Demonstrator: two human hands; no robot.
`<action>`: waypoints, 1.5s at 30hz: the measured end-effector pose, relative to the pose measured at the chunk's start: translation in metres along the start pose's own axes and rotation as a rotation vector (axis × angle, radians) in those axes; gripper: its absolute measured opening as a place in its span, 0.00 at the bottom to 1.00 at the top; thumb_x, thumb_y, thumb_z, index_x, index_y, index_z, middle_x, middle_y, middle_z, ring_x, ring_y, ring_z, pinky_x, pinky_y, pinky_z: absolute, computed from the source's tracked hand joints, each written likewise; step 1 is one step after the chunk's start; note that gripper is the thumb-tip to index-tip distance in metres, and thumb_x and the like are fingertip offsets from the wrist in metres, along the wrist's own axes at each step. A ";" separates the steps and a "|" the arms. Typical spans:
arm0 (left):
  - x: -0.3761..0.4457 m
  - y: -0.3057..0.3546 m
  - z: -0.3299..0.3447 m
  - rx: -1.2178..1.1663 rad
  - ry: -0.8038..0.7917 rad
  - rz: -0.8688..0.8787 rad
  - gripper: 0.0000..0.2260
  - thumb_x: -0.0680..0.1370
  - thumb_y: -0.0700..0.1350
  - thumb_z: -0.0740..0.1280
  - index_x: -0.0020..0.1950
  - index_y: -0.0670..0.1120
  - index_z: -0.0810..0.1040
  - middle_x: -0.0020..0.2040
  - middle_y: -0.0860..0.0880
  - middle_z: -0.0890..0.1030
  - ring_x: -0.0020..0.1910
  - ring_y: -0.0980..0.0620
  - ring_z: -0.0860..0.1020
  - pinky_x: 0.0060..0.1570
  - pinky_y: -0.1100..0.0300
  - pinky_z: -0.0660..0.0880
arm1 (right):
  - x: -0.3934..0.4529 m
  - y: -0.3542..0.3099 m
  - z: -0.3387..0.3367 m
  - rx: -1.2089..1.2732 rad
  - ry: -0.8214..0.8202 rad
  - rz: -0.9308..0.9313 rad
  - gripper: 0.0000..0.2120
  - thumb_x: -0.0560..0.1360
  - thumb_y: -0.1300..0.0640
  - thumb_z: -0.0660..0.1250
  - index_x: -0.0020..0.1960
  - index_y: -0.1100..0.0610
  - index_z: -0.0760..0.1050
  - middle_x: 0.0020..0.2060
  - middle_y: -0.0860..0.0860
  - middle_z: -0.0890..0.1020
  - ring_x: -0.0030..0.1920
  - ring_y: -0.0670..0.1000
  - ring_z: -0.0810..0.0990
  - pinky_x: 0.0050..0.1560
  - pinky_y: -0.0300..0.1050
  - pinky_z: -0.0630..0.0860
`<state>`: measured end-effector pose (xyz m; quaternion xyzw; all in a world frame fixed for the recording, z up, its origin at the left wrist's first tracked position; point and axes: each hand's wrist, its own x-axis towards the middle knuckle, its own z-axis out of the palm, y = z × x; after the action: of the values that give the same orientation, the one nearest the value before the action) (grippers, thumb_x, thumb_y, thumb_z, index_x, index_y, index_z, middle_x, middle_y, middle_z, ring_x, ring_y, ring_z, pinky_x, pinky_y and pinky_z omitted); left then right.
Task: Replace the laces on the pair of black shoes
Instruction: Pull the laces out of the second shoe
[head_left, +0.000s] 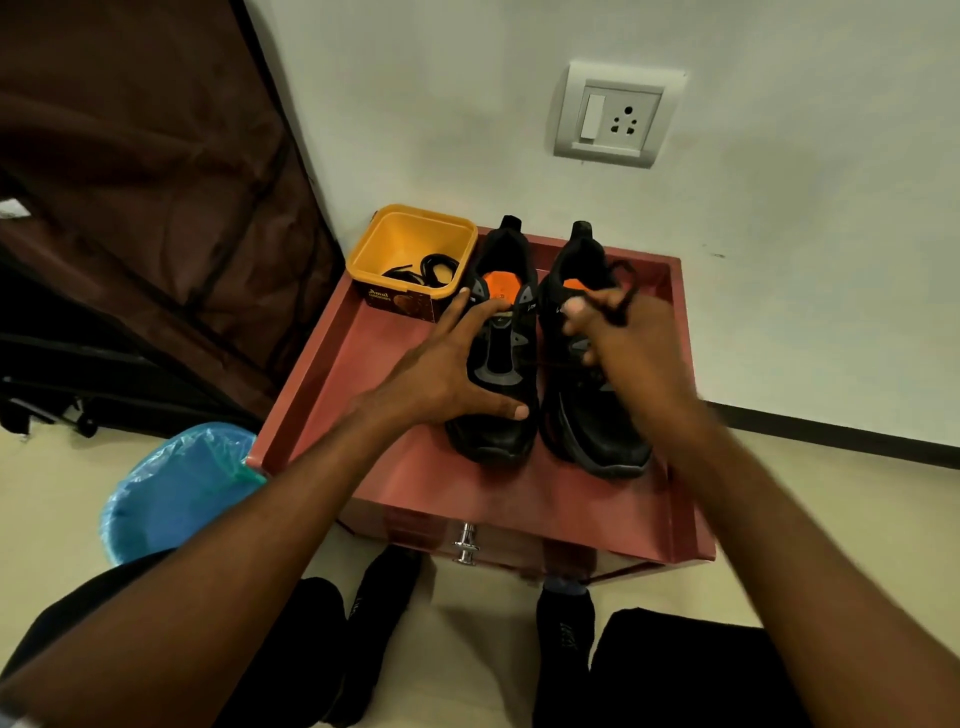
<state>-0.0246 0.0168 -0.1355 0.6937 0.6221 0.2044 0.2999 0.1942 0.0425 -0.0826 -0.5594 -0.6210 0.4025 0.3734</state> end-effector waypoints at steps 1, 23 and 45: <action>0.000 0.000 0.000 0.001 0.001 0.001 0.56 0.60 0.65 0.83 0.80 0.67 0.53 0.84 0.55 0.41 0.82 0.47 0.57 0.69 0.50 0.69 | -0.003 0.005 0.012 -0.227 -0.036 -0.061 0.07 0.79 0.51 0.71 0.55 0.50 0.85 0.45 0.47 0.87 0.42 0.47 0.83 0.46 0.46 0.80; -0.002 0.004 -0.004 0.035 -0.027 -0.027 0.53 0.61 0.67 0.81 0.80 0.66 0.55 0.84 0.56 0.42 0.82 0.45 0.56 0.73 0.46 0.69 | 0.010 -0.005 -0.043 0.283 -0.130 0.331 0.07 0.83 0.58 0.65 0.47 0.56 0.79 0.36 0.50 0.83 0.36 0.48 0.81 0.35 0.41 0.69; -0.006 0.048 -0.043 -1.122 0.023 -0.057 0.07 0.84 0.43 0.65 0.51 0.42 0.79 0.38 0.47 0.76 0.37 0.50 0.80 0.42 0.58 0.79 | 0.024 -0.036 -0.019 0.184 -0.039 -0.038 0.06 0.81 0.59 0.69 0.55 0.56 0.85 0.46 0.52 0.87 0.47 0.50 0.85 0.44 0.47 0.81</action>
<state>-0.0183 0.0151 -0.0715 0.4084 0.4398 0.5033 0.6217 0.1950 0.0662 -0.0414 -0.5029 -0.5990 0.4614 0.4188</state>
